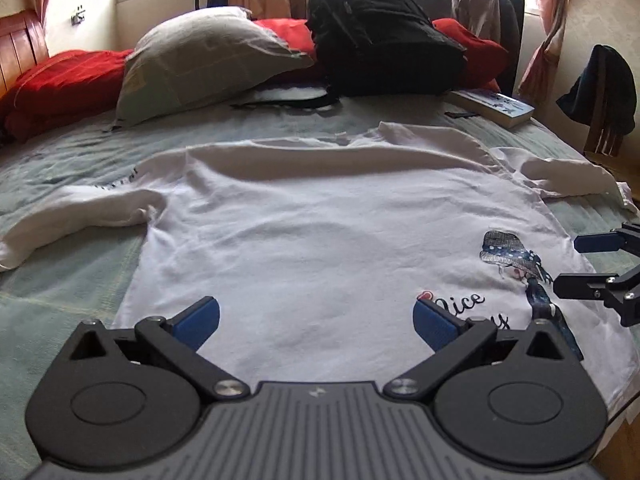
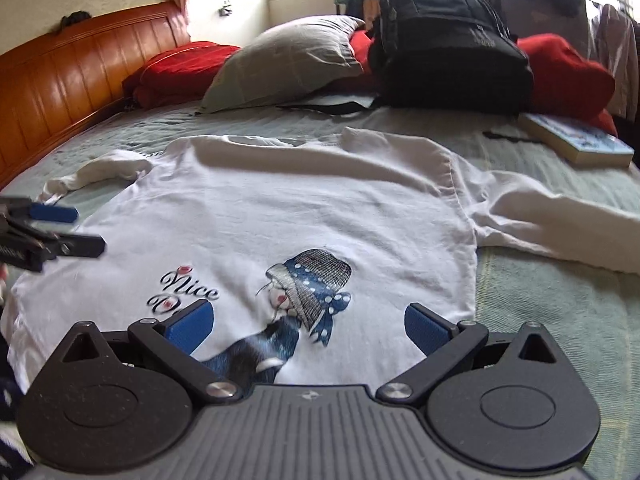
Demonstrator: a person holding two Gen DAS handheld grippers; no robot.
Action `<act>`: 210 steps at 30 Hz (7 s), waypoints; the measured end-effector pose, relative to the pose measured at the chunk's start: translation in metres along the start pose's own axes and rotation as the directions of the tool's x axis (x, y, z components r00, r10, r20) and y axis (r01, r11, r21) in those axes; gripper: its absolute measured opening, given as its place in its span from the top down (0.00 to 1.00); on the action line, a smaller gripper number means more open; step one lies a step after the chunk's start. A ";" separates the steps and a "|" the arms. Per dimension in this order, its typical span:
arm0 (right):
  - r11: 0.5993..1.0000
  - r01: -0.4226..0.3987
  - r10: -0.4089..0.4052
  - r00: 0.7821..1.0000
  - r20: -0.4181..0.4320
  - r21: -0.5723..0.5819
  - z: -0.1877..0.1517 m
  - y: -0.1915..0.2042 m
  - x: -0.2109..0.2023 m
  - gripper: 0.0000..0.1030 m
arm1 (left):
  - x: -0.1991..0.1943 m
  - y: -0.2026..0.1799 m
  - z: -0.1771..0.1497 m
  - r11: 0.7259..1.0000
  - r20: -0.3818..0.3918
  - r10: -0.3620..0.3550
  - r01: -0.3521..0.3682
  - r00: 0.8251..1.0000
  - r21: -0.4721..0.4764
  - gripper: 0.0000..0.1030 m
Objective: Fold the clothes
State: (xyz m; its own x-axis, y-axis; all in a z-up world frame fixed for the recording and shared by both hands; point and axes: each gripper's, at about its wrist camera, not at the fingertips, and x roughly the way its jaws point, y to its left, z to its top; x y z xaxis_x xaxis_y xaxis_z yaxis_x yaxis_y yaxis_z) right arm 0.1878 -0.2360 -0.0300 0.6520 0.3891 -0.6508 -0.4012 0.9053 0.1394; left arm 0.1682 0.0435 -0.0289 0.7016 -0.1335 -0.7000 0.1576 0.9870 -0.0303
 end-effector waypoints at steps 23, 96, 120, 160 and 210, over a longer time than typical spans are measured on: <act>0.984 -0.073 0.061 0.995 -0.074 -0.166 0.113 0.020 0.084 0.00 | 0.038 0.038 0.016 1.000 -0.089 0.022 -0.022 0.996 -0.005 0.01; 0.948 -0.277 0.208 0.910 -0.359 -0.155 0.217 0.044 0.266 0.11 | 0.044 0.077 -0.009 0.997 -0.018 -0.013 0.011 1.000 -0.077 0.01; 0.861 -0.505 0.501 0.818 -0.282 0.064 0.209 0.044 0.262 0.08 | 0.028 0.089 -0.007 0.990 0.019 -0.047 0.049 0.999 -0.131 0.01; 0.731 -0.331 0.286 0.943 -0.173 -0.597 0.145 0.148 0.199 0.93 | 0.004 0.094 -0.013 0.990 0.037 -0.002 0.007 0.999 -0.141 0.01; 0.989 -0.062 0.040 0.986 -0.161 -0.136 0.186 -0.110 0.185 0.60 | 0.014 0.045 -0.001 0.996 0.007 -0.088 0.089 0.996 -0.023 0.01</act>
State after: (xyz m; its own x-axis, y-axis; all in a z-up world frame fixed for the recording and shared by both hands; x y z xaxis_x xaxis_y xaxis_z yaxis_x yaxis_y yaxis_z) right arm 0.4719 -0.2319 -0.0271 0.5234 0.3921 -0.7565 -0.5248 0.8478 0.0764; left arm 0.1846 0.0861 -0.0406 0.6898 -0.2209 -0.6895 0.2031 0.9731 -0.1086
